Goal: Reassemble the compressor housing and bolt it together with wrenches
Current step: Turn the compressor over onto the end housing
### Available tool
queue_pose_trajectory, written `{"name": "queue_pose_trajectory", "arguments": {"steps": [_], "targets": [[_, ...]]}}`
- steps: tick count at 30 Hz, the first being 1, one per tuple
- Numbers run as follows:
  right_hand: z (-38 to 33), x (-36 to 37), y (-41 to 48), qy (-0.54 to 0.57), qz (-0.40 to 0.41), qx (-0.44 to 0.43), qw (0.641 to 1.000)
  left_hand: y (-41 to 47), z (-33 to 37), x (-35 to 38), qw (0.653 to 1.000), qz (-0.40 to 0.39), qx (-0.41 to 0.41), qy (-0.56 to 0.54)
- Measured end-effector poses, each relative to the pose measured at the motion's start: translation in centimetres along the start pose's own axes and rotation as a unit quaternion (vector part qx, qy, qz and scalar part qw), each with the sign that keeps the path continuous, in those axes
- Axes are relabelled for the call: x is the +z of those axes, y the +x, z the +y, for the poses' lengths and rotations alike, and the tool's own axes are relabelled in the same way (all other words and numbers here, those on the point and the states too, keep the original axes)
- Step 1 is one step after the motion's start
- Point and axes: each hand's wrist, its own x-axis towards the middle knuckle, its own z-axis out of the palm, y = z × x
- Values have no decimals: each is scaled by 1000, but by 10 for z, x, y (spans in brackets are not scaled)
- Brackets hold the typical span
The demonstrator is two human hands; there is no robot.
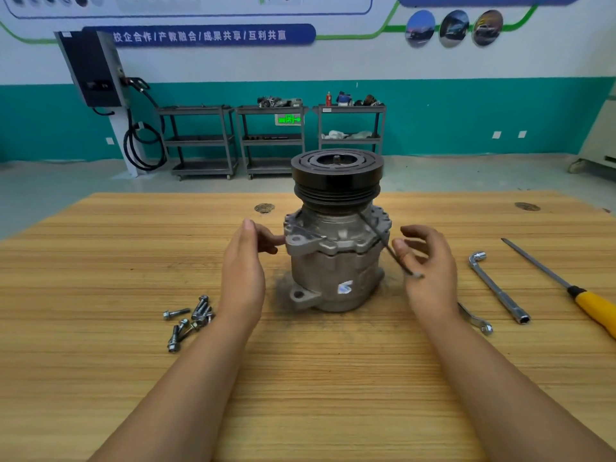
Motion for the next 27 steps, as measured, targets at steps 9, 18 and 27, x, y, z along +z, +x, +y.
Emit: {"name": "queue_pose_trajectory", "arguments": {"steps": [9,18,27], "targets": [[-7,5,3,145,78,163,973,-38,19,16,984,65,144,78],[-16,13,-27,48,-16,5,999,1,15,17,988,77,52,121],[-7,10,-20,79,-45,25,996,21,4,28,968,-121,-219,-34]]}}
